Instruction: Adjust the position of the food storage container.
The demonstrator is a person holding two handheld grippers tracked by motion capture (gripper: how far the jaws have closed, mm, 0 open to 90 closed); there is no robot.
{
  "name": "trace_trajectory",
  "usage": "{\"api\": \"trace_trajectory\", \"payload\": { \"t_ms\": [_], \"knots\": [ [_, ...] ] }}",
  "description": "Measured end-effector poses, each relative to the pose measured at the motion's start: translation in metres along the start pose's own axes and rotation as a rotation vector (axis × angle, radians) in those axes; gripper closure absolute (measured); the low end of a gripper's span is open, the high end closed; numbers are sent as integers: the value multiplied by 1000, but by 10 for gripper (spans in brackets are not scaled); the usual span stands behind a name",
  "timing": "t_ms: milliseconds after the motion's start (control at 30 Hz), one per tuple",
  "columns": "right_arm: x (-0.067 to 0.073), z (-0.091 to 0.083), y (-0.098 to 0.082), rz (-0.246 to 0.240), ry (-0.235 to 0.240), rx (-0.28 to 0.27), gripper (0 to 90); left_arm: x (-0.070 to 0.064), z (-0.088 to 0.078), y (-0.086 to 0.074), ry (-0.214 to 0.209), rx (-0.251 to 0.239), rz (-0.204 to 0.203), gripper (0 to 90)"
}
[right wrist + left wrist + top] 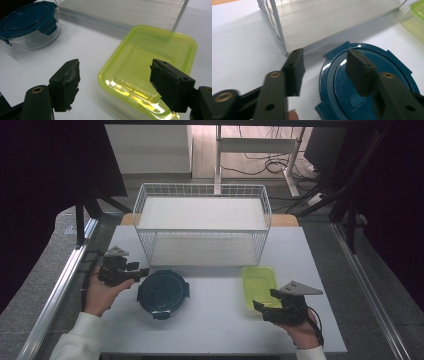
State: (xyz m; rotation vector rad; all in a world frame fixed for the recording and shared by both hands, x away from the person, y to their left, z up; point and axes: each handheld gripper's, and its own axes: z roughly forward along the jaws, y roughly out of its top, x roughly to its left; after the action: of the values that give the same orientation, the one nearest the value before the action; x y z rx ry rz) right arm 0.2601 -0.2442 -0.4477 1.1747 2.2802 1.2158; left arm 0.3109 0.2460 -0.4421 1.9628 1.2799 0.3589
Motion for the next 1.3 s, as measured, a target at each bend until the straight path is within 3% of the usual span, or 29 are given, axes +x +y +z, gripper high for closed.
{"api": "trace_trajectory", "payload": {
  "t_ms": [200, 267, 300, 333, 400, 633, 933, 1300],
  "knots": [
    [0, 1, 0, -1, -3, 7, 235, 9, 10, 6, -1, 37, 2, 660],
    [0, 1, -1, -2, -5, 7, 236, 12, 15, 7, -9, 55, 7, 731],
    [0, 2, -1, -2, -6, 8, 236, 15, 21, 8, -7, 87, 14, 821],
    [0, 2, -1, -2, -6, 8, 236, 15, 21, 8, -7, 87, 14, 861],
    [-1, 3, -2, -2, -10, 14, 236, 17, 27, 8, 2, 113, 19, 894],
    [-1, 5, -3, -2, -15, 24, 235, 11, 49, 13, -3, 191, 90, 898],
    [-1, 5, -4, -4, -20, 25, 235, 6, 63, 14, 15, 261, 140, 899],
    [-1, 7, -5, -6, -20, 33, 235, 0, 63, 13, 51, 255, 157, 900]
  ]
}}
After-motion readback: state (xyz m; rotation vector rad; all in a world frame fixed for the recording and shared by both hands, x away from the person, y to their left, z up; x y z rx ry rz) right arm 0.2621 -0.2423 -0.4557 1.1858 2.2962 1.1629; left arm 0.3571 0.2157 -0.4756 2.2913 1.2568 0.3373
